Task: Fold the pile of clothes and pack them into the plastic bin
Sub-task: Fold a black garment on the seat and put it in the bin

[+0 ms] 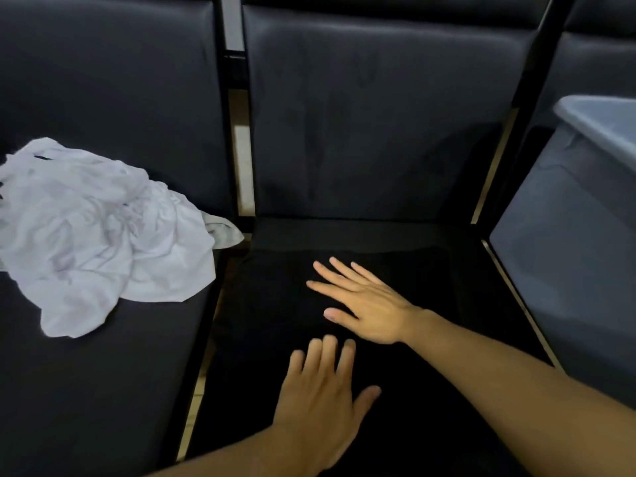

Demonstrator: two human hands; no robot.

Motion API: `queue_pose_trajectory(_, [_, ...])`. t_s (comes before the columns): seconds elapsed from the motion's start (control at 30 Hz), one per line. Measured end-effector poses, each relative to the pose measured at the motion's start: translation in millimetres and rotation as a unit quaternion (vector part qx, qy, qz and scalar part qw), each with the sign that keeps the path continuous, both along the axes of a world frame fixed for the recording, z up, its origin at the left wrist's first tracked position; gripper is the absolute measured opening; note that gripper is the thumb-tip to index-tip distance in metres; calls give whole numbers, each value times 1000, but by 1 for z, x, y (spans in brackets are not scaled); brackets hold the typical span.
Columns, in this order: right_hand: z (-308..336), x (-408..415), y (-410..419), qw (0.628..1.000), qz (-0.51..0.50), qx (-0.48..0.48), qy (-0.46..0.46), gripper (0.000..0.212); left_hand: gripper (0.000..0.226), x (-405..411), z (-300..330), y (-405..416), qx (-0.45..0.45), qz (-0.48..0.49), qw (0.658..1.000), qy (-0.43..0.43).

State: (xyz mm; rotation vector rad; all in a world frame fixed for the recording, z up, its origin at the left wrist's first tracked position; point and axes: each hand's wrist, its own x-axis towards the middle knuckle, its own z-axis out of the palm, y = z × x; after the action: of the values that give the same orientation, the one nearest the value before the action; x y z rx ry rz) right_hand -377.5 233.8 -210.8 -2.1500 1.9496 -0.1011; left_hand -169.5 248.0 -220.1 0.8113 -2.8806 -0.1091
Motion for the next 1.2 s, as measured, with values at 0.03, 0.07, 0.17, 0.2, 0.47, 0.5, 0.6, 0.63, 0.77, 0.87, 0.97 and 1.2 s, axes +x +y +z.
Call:
queue_pose_trajectory(0.03, [-2,2,3,1000,-21,0,4,57,67,3,-2,-2,-7,-6,1000,11])
queue_pose_trajectory(0.07, [-4,4,6,999,-46,-4,7,57,67,6,-4,-6,-15,-19,1000,17])
queue_pose_trajectory(0.17, [-6,12,18,990,-143,5,11,58,66,19,2,-26,-11,-102,995,-10])
queue_pose_trajectory(0.2, [-5,17,23,983,-183,12,10,58,63,25,5,-36,-9,-127,992,-24])
queue_pose_trajectory(0.47, [9,94,68,837,-527,108,-100,65,54,33,62,-68,121,-104,972,-172])
queue_pose_trajectory(0.5, [14,102,69,816,-546,137,-129,67,57,32,68,-67,136,-97,967,-194])
queue_pose_trajectory(0.6, [36,100,71,788,-550,201,-189,76,63,39,79,-68,178,-75,953,-231])
queue_pose_trajectory(0.63, [45,92,72,789,-539,206,-210,78,61,43,81,-69,189,-57,955,-220])
queue_pose_trajectory(0.77, [73,47,87,752,-543,118,-354,76,44,61,83,-82,272,126,952,-56])
queue_pose_trajectory(0.87, [81,28,104,750,-561,67,-343,69,52,70,78,-89,298,265,917,-27])
queue_pose_trajectory(0.97, [80,18,107,773,-563,96,-276,77,62,69,73,-83,293,295,904,-95])
queue_pose_trajectory(1.2, [69,29,91,800,-549,173,-170,84,85,59,73,-73,284,337,892,-105])
